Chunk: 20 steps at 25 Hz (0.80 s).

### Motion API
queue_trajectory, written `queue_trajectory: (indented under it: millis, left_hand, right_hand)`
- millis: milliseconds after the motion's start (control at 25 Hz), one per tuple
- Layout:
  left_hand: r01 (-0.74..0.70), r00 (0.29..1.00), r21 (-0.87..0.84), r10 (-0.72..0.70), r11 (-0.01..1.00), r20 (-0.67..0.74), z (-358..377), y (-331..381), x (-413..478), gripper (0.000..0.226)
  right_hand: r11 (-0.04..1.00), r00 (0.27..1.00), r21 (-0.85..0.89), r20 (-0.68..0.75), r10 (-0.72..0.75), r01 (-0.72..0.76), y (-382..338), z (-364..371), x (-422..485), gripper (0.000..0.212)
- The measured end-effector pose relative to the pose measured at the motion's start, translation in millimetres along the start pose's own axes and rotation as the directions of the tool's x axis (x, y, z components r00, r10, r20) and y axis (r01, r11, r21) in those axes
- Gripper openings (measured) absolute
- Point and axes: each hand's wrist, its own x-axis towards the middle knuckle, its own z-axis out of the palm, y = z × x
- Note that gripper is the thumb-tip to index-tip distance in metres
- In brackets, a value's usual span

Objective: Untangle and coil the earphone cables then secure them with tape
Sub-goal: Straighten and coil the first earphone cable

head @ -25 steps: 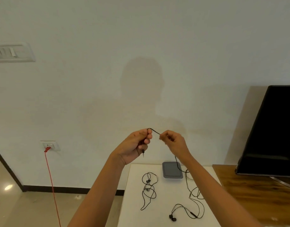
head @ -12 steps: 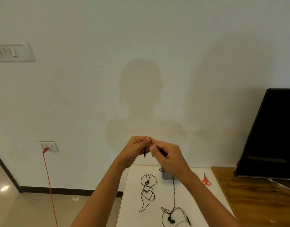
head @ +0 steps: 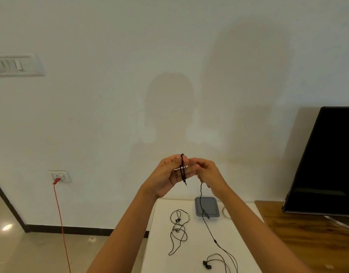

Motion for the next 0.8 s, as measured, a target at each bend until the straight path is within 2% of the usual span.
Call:
queue_trajectory:
  millis: [80,240,400,520,600,680,800]
  left_hand:
    - [-0.035,0.998,-0.008,0.035,0.999,-0.047,-1.3,-0.2,6.3,0.029]
    - [-0.094,0.983,-0.014,0.091,0.995,-0.16,-10.8,1.3,16.2,0.028]
    - [-0.08,0.971,0.151,0.111,0.985,-0.21,-25.1,5.7,21.0,0.028]
    - [-0.08,0.967,0.211,0.127,0.974,-0.221,-30.7,6.8,22.1,0.029]
    - [-0.099,0.961,0.21,0.148,0.973,-0.233,-33.1,9.0,22.5,0.03]
    - [-0.111,0.957,0.203,0.159,0.973,-0.241,-35.4,10.7,22.7,0.03]
    - [-0.108,0.953,0.213,0.162,0.971,-0.255,-38.3,9.9,23.5,0.028]
  right_hand:
    - [0.998,0.998,0.001,0.021,0.065,-0.065,16.6,10.5,-14.5,0.026]
    - [0.99,0.991,0.089,0.088,0.102,-0.109,33.6,21.1,-44.4,0.034]
    - [0.979,0.981,0.109,0.105,0.16,-0.172,33.8,17.3,-58.5,0.029]
    - [0.98,0.981,0.026,-0.001,0.196,-0.196,32.7,14.3,-58.8,0.011]
    - [0.98,0.976,0.017,-0.084,0.199,-0.198,34.7,12.5,-58.0,0.013]
    - [0.988,0.978,-0.012,-0.142,0.152,-0.156,38.4,11.2,-56.8,0.013]
    - [0.977,0.976,-0.208,-0.22,0.007,-0.053,45.9,10.7,-57.2,0.011]
